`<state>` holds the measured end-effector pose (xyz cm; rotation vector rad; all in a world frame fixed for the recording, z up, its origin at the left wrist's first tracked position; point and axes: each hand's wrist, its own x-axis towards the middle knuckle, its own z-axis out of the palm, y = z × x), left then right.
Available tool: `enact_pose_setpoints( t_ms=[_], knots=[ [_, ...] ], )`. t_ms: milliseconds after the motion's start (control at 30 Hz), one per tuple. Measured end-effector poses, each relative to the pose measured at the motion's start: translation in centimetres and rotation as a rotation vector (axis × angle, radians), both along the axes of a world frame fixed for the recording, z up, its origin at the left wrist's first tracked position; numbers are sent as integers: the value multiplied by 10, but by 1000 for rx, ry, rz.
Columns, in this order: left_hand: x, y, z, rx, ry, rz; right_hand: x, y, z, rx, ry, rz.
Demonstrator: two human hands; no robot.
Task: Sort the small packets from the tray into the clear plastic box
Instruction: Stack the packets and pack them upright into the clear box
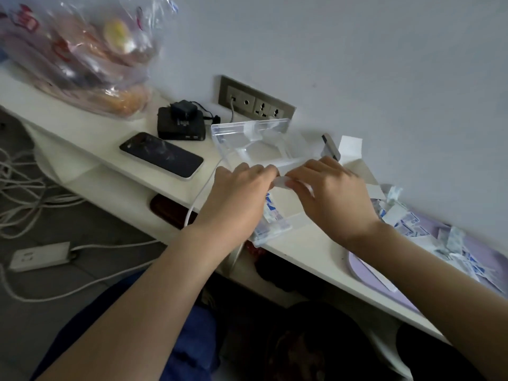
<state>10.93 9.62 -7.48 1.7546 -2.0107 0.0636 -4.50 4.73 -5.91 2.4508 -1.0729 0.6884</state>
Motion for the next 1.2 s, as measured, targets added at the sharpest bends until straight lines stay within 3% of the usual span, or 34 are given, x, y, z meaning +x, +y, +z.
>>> enact_pose_setpoints(
  t_ms=[67,200,433,700,967,1200],
  knots=[
    [1,-2,-3,61,-22,55,5,-8,2,88,37,-110],
    [10,-2,-13,291,-103,88,4,-40,-1,570,68,-366],
    [14,3,-18,278,-83,48,15,-69,-15,1053,56,-528],
    [14,3,-20,285,-43,39,36,-68,-36,1131,167,-498],
    [13,3,-19,288,-9,38,30,-77,-29,947,256,-537],
    [9,3,-19,310,-15,49,34,-68,-39,1045,243,-507]
  ],
)
